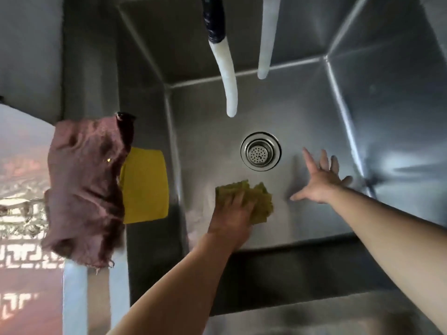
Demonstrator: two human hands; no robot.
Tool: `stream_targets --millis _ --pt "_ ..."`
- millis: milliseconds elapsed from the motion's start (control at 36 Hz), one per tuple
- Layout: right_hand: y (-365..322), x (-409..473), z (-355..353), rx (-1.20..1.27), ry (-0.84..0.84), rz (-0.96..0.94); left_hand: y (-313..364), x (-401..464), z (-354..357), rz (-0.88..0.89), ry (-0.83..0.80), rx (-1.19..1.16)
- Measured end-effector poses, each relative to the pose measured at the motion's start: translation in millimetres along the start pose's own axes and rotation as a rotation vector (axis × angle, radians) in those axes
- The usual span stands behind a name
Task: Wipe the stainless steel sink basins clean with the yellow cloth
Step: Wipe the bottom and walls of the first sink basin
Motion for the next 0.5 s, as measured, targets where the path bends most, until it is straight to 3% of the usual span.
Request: stream_targets --millis 111,222,333,417,500 --pt "-9.6 22.5 -1.1 0.031 -0.029 -0.018 -5.9 24.9 15.2 0.056 0.056 0.176" --pt "-19.0 23.9 2.9 -0.008 -0.059 -0.002 -22.3 36.8 10.6 0.081 0.150 -0.088" --pt "-22.2 19.9 3.0 -0.006 -0.059 0.010 -52.1 47.5 -15.1 -0.205 0.386 -0.584" --pt "-23.4 17.3 -0.4 0.008 -0.069 0.006 -79.4 73.2 -47.9 -0.410 0.615 -0.753" --pt "-25.5 16.8 -1.8 0.014 -0.081 -0.006 -97.5 96.8 -98.7 -0.528 0.737 -0.869"
Point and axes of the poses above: each hand's wrist, its own x-axis towards the middle knuckle, its own z-axis out of the palm, y = z × x, the point moved 3 cm from there along x, towards the middle knuckle
